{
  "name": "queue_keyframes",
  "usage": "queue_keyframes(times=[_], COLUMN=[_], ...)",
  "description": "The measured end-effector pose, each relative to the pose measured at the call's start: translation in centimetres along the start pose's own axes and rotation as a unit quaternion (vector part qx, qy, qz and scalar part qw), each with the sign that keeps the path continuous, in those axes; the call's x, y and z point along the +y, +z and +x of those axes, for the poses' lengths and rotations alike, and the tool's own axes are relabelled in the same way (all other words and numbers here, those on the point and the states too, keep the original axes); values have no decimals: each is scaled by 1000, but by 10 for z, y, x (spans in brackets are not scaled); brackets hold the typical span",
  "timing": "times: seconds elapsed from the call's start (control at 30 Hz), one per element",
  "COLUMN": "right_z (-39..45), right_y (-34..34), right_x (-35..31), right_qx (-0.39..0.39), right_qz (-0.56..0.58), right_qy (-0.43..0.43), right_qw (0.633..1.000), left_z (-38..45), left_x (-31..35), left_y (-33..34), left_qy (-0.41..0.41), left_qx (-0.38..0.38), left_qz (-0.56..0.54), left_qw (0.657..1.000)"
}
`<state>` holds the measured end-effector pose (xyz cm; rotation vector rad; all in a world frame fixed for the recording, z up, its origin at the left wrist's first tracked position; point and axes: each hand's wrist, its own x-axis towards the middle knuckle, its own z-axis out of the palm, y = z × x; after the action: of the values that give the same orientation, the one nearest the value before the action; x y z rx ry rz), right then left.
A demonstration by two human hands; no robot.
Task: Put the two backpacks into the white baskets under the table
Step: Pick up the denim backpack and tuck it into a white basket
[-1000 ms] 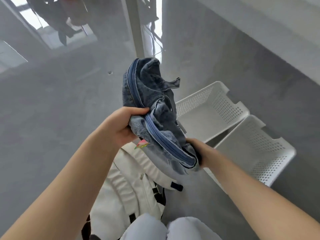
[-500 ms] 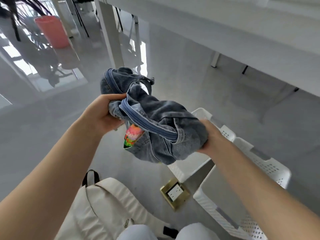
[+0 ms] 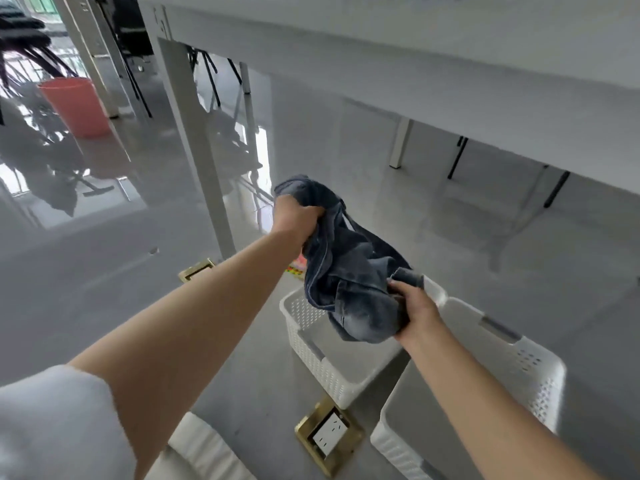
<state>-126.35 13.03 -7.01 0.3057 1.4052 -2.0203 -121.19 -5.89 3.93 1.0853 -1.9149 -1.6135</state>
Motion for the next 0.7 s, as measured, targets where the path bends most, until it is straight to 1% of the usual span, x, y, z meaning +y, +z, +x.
queue_keyframes(times=[0.07, 0.13, 0.17, 0.23, 0.3, 0.33, 0.4, 0.47, 0.53, 0.57, 0.6, 0.67, 0.7], right_z=[25, 41, 44, 69, 66, 51, 40, 36, 34, 35, 37, 38, 42], right_y=[-11, -18, -17, -28, -25, -15, -7, -4, -1, -1, -2, -6, -10], right_x=[33, 61, 69, 91, 93, 85, 80, 81, 84, 84, 82, 71, 63], right_qx=[25, 36, 28, 12, 0, 5, 14, 17, 29, 38, 50, 59, 66], right_qz=[-40, -51, -38, -23, -23, -35, -61, -99, -151, -187, -235, -303, -328], right_qy=[-11, 26, 48, 75, 91, 92, 62, 13, -12, -20, -7, 36, 27], right_qw=[999, 998, 998, 997, 996, 995, 996, 995, 988, 981, 971, 950, 942], left_z=[9, 16, 18, 23, 27, 29, 31, 30, 28, 28, 29, 37, 40], left_x=[-17, -27, -31, -34, -33, -32, -27, -22, -18, -18, -21, -34, -44], left_y=[19, 37, 43, 50, 50, 49, 48, 51, 55, 56, 56, 53, 50], left_qy=[52, 101, 115, 133, 145, 152, 164, 188, 219, 228, 232, 225, 220], left_qx=[-11, -19, -20, -25, -26, -23, -15, -13, -32, -51, -72, -104, -118], left_qz=[76, 129, 146, 168, 183, 183, 164, 122, 101, 112, 136, 217, 260], left_qw=[996, 986, 982, 976, 972, 971, 973, 974, 970, 966, 961, 944, 933])
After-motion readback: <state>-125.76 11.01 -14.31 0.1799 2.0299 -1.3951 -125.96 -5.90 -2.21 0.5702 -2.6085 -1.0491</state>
